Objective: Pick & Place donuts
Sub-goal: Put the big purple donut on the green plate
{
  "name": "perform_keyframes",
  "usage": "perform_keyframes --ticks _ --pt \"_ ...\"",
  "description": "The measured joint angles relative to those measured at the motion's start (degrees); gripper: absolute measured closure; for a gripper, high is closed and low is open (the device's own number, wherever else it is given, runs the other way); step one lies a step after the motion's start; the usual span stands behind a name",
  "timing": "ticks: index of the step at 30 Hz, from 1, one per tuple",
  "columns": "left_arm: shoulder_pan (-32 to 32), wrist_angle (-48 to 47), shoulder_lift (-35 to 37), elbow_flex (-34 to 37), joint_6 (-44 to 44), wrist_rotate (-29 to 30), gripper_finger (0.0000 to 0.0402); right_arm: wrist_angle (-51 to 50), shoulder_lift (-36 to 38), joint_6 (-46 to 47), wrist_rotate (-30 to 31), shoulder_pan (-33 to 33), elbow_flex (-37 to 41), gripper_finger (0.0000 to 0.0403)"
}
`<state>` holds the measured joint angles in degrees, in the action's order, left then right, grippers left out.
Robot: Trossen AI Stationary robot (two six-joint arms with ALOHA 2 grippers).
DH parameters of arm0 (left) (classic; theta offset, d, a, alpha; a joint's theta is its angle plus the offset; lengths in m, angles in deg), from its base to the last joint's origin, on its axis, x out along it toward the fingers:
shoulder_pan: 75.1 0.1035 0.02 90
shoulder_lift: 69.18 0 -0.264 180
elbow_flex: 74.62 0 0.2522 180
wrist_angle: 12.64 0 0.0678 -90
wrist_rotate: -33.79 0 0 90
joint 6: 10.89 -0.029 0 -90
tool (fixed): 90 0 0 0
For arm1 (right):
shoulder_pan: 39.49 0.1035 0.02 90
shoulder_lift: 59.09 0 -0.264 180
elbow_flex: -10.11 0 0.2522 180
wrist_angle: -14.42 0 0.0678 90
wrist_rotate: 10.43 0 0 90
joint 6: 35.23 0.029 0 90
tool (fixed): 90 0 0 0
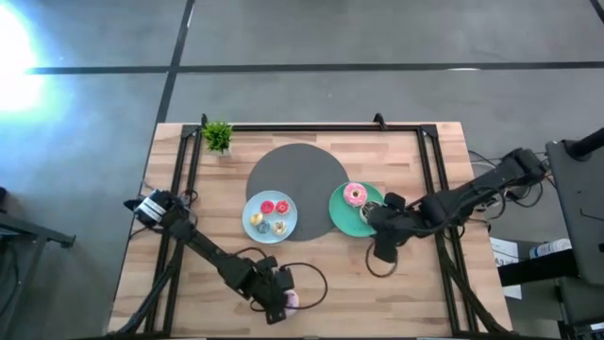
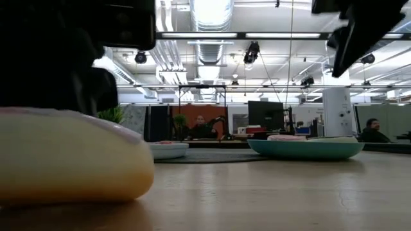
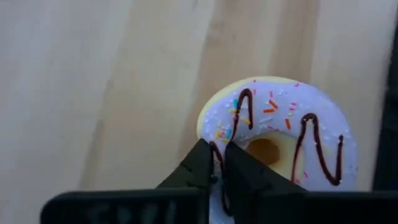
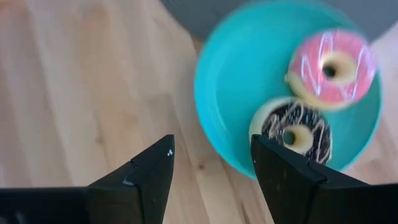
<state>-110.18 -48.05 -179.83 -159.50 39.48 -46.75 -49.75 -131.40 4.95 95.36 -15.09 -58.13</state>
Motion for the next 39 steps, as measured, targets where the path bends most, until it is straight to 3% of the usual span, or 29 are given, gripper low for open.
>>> perform_keyframes --ticks 7,15,20,25,33,39 --pt "5.5 -5.0 1.9 -3.0 -7.5 1.6 0.0399 -3.6 3.4 0.7 12.8 7.5 -6.2 0.0197" --pt "19.5 -5.9 3.6 -11.6 -26.8 4.3 0.04 -18.5 3.8 9.2 25.6 12.9 -13.7 0.0197" --pt "28.8 -1.7 0.7 -17.2 -36.3 3.8 0.0401 -20.4 3.8 14.4 26.5 13.7 -13.4 0.0197" --pt "34.6 -0.7 -4.2 -22.8 -39.4 2.0 0.0401 -20.7 3.8 18.0 27.2 14.1 -11.8 0.0197" --pt "35.9 1.8 -15.5 -31.2 -40.8 -1.2 0.0401 -21.4 4.2 20.2 29.7 14.7 -12.0 0.0197" --pt "35.9 -2.7 -21.1 -37.2 -41.3 -2.0 0.0387 -23.1 4.3 24.6 29.8 14.7 -11.9 0.0197"
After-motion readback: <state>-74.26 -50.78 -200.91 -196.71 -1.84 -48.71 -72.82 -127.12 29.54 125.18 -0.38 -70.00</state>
